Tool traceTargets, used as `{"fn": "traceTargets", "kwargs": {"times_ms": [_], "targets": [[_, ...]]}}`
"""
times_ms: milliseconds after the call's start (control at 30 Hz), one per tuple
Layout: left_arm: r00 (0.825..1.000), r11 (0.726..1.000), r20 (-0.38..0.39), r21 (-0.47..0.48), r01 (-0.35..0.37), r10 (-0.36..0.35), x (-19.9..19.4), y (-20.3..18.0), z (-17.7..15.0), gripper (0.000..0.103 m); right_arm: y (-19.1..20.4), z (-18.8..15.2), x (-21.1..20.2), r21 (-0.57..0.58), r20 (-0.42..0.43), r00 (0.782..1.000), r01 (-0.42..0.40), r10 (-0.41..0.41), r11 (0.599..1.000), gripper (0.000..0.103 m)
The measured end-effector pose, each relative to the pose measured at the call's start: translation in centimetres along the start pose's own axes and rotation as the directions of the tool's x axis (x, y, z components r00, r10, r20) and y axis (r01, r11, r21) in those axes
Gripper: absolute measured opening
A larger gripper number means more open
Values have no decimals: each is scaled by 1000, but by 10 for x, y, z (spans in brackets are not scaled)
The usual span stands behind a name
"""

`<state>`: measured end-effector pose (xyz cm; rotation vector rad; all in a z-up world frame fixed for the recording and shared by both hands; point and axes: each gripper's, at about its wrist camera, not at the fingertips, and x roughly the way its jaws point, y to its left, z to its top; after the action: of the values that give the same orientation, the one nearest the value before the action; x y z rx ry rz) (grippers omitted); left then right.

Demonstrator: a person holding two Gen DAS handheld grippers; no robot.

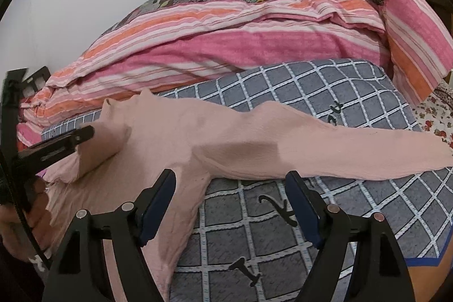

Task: Fold small clothes

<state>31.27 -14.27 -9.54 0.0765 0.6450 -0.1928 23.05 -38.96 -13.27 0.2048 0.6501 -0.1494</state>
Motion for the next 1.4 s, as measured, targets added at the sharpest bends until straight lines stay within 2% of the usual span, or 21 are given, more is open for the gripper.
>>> {"fn": "traceTargets", "kwargs": {"times_ms": [67,200,333,633,800,900,967,1033,1200,1267,1333,1400], "targets": [[1000,999,12,-24,-22,23,-8,18,-7,62,5,-1,1,-12,-5,1000,-8,8,1000,79],[998,993,-29,-106,-54,51,-20,65,-22,62,18,-3,2,-46,-5,1000,-23,23,999,79],[993,986,-54,-131,-108,102,-38,98,-31,62,30,-4,1,-73,-3,1000,-31,31,997,79],[980,966,-38,-164,-198,194,-83,146,-56,69,32,-7,-12,-45,8,997,-80,80,996,79],[986,956,-87,-247,-158,140,-62,170,-74,69,45,-11,-17,-53,-9,993,-115,115,992,79],[988,959,-107,-249,-138,115,-39,171,-76,69,66,-11,-11,-80,-35,989,-147,145,986,77],[989,961,-105,-247,-123,100,-28,169,-74,69,82,-7,-3,-113,-57,987,-156,151,981,63],[993,963,-90,-252,-100,79,-19,167,-73,69,103,-1,9,-158,-91,983,-172,159,972,57],[996,971,-84,-237,-46,27,-13,165,-71,69,155,10,46,-305,-153,984,-135,92,943,55],[998,968,-57,-248,-45,31,-16,167,-71,69,171,11,61,-342,-174,982,-128,71,931,55],[999,963,-44,-270,-4,-8,-16,171,-72,69,187,7,77,-390,-198,979,-116,40,913,55],[999,959,-40,-284,7,-19,-14,174,-72,69,202,2,93,-439,-206,978,-92,-1,894,55]]}}
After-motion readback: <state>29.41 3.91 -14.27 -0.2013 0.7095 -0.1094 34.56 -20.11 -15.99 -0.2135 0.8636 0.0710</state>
